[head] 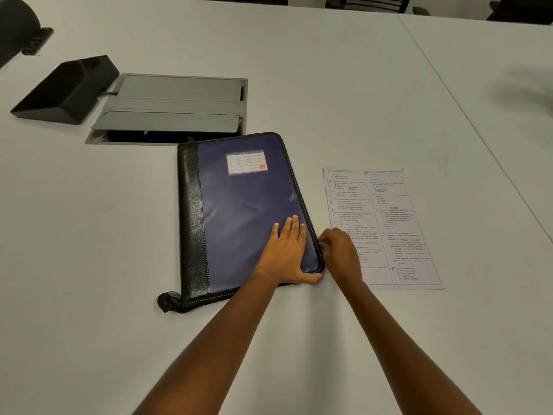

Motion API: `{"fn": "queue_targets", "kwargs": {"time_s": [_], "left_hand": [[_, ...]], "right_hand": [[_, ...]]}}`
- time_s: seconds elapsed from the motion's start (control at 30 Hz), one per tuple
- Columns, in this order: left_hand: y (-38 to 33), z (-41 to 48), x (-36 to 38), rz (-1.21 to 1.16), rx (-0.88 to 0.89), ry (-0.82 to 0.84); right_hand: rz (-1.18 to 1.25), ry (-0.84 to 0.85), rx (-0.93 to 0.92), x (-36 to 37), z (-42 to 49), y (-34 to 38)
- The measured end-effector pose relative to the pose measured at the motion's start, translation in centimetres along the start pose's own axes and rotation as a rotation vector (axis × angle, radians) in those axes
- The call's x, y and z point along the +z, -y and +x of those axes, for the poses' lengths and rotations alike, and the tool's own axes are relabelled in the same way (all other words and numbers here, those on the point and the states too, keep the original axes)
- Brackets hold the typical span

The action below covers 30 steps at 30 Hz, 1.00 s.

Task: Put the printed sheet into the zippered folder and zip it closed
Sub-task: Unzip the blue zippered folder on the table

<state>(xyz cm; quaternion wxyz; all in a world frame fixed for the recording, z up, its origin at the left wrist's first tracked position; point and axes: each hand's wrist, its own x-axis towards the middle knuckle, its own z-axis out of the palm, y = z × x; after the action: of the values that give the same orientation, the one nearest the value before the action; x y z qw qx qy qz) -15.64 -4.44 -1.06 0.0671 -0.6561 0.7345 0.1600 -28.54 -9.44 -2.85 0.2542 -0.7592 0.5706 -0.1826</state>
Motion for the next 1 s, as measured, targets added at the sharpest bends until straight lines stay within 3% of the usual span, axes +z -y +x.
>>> {"fn": "queue_targets", "kwargs": {"time_s": [0.27,0.57,1.0], "left_hand": [[-0.2,-0.7,1.0,-0.068,-0.043,-0.058],[4.5,-5.3,2.7,-0.014,0.041,-0.145],[6.1,-6.7,1.8,0.050,0.080,-0.014]], "right_hand": [[0.120,-0.067,0.109,0.5,-3.3,-0.3],[0.178,-0.111,0.168,0.6,-3.9,0.5],[0.101,-0.200,0.238,1.4,-6.5,0.5]]}}
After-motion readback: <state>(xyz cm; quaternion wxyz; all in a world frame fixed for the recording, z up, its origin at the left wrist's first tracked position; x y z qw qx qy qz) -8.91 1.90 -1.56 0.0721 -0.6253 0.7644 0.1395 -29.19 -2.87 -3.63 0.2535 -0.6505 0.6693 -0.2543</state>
